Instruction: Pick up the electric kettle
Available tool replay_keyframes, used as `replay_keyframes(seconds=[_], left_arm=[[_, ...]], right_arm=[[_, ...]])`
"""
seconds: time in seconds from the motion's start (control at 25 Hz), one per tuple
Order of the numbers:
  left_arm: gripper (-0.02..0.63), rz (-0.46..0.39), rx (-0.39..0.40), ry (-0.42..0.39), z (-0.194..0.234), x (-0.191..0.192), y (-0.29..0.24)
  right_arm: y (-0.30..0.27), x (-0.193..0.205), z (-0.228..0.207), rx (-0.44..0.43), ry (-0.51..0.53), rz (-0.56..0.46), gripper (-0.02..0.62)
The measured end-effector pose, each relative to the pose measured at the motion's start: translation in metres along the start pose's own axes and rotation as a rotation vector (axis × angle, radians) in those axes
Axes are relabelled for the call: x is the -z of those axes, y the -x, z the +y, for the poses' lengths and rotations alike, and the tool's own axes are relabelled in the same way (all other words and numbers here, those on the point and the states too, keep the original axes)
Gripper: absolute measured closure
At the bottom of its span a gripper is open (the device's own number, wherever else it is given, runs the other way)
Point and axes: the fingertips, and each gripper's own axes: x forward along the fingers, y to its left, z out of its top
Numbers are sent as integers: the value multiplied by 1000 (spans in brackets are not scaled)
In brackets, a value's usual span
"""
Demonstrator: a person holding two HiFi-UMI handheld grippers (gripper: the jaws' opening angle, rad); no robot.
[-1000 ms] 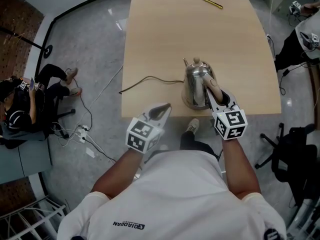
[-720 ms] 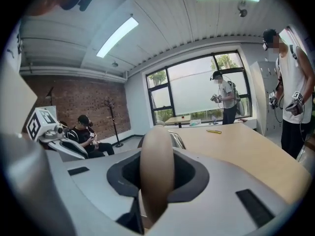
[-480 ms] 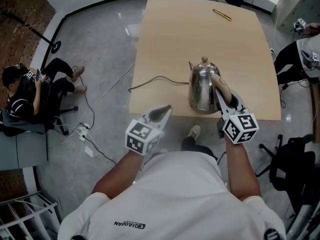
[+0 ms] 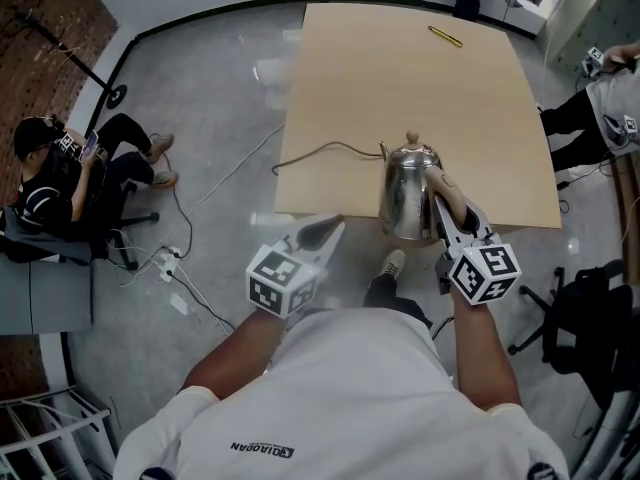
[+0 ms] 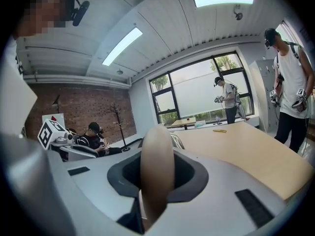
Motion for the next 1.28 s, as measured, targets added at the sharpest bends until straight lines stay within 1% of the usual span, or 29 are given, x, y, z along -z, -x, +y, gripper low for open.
replay_keyframes(seconds=[0.16, 0.32, 0.44, 0.6, 0.76, 0.92, 1.12, 1.28], left_arm=[[611, -8, 18, 3, -8, 4, 22], [611, -4, 51, -8, -19, 11, 34], [611, -13, 67, -17, -30, 10, 36], [611, -23, 71, -26, -41, 8, 37], [611, -41, 45, -22, -48, 6, 35], [611, -69, 17, -16, -61, 0, 26], [611, -95, 12, 2, -102, -3, 3], [611, -91, -7, -1, -132, 0, -12]], right_arm=[[23, 8, 25, 13, -16, 6, 503], [46, 18, 48, 14, -47, 12, 503], [58, 25, 59, 5, -62, 16, 503], [66, 28, 64, -9, -46, 26, 503], [75, 24, 60, -32, -27, 23, 503], [86, 15, 48, -57, -1, 15, 504], [118, 9, 21, -83, 30, 11, 504], [144, 9, -2, -103, 31, 4, 504]])
